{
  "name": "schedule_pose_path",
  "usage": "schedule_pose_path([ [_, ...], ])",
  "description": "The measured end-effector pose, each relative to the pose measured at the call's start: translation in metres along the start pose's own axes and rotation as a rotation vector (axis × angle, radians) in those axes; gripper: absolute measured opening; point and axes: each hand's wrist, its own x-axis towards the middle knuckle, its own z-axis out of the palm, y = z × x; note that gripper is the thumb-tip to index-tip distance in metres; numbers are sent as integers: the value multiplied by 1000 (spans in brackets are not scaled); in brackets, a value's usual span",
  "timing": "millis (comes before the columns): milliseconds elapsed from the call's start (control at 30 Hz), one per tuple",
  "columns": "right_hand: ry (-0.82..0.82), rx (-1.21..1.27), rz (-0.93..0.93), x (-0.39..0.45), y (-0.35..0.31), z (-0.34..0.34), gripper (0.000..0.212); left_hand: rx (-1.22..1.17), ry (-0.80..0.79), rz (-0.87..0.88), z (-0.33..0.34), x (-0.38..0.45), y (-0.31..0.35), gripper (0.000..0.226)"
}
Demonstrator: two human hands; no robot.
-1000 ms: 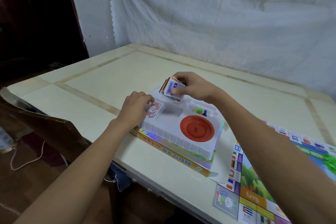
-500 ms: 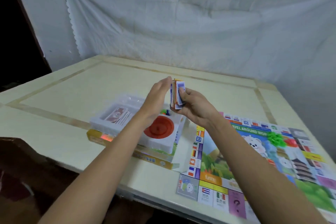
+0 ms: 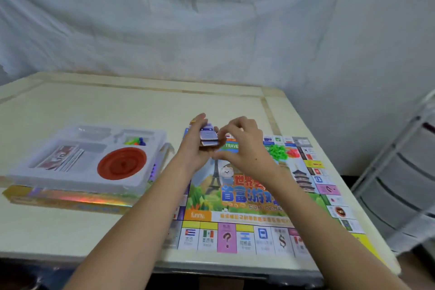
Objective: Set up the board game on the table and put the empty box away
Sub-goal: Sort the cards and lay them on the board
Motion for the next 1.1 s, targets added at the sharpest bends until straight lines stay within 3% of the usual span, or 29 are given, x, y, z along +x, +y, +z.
schedule_pose_path([
  [133,47,-145,-111,-3,16,4,21,112,-112,-106,5,-1,-25,23],
  [233,67,-164,-96,-5,24,10,17,-4,-186,-196,3,1,-31,45],
  [300,57,-150,-95,-7,29,14,19,-104,-243,-243,-1,3,-31,44],
  [433,17,-126,-80,-6,35,14,32,-75,-254,-190,-11,9,-33,36],
  [600,-60,-124,-104,-2,40,11,36,75,-263,-170,-21,13,-37,57],
  [767,-187,-47,-36,-4,36,11,42,176,-288,-165,-28,17,-38,53],
  [1033,-71,43,-1,-2,34,8,36,209,-327,-136,-22,11,-35,32],
  [1100,-112,48,28,0,36,4,38,273,-348,-110,-24,10,-32,27],
])
